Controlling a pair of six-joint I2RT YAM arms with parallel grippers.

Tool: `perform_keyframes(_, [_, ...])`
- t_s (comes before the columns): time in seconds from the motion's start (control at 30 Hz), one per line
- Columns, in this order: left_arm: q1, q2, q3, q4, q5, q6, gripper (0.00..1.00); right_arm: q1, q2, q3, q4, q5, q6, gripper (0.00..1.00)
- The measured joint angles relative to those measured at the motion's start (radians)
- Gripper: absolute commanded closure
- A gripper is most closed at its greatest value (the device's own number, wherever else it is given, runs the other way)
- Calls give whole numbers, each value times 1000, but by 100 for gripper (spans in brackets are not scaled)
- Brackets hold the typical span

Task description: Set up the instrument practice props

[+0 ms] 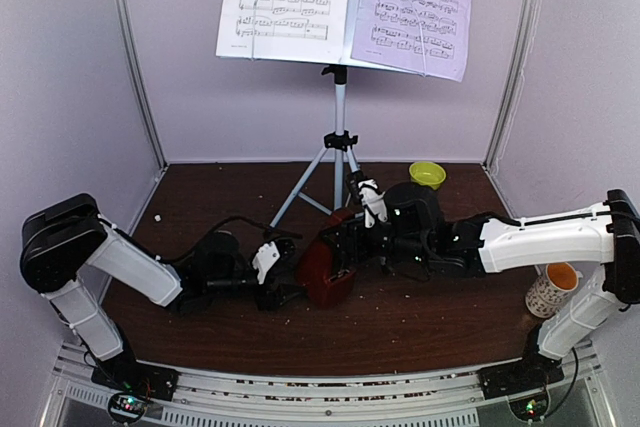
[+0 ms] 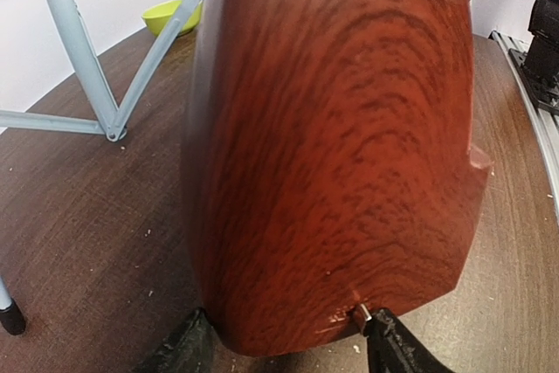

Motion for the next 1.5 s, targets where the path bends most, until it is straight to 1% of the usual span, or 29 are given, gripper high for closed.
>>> perform_keyframes(0.03, [0, 0, -1, 2, 0, 0, 36, 0, 0, 0, 1, 0, 0, 78])
perform_keyframes(0.13, [0, 0, -3, 6, 0, 0, 19, 0, 0, 0, 2, 0, 0, 78])
perform_keyframes(0.17, [0, 0, -6, 14, 0, 0, 15, 0, 0, 0, 2, 0, 0, 78])
perform_keyframes(0.33, [0, -19, -75, 77, -56, -25, 3, 6, 0, 0, -11, 46, 8, 77])
perform_keyframes(0.47, [0, -74, -115, 77, -166, -63, 2, 30, 14, 12, -43, 148, 35, 77])
perform_keyframes(0.5, [0, -93, -119, 76, -190, -76, 2, 37, 27, 25, -55, 178, 47, 75])
perform_keyframes(0.73, [3, -246, -141, 62, -411, -163, 2, 102, 161, 159, -139, 371, 91, 67])
perform_keyframes(0.9, [36, -335, -148, 22, -520, -218, 2, 153, 234, 264, -222, 499, 130, 67])
perform_keyframes(0.97, [50, -356, -148, 2, -545, -234, 2, 171, 278, 338, -283, 560, 157, 67])
perform_keyframes(1.07, [63, -366, -148, -22, -568, -254, 2, 198, 372, 493, -393, 658, 224, 65])
perform_keyframes(1.2, [77, -370, -148, -51, -581, -277, 2, 221, 460, 640, -527, 740, 331, 64])
perform_keyframes(1.27, [82, -372, -148, -64, -585, -283, 2, 225, 485, 674, -577, 758, 393, 64])
perform_keyframes(1.37, [85, -373, -148, -68, -589, -289, 2, 233, 493, 678, -639, 762, 467, 63])
perform_keyframes(1.43, [85, -373, -148, -67, -589, -291, 2, 234, 494, 678, -667, 763, 505, 58])
perform_keyframes(1.5, [85, -373, -148, -68, -589, -292, 2, 236, 497, 679, -681, 764, 534, 49])
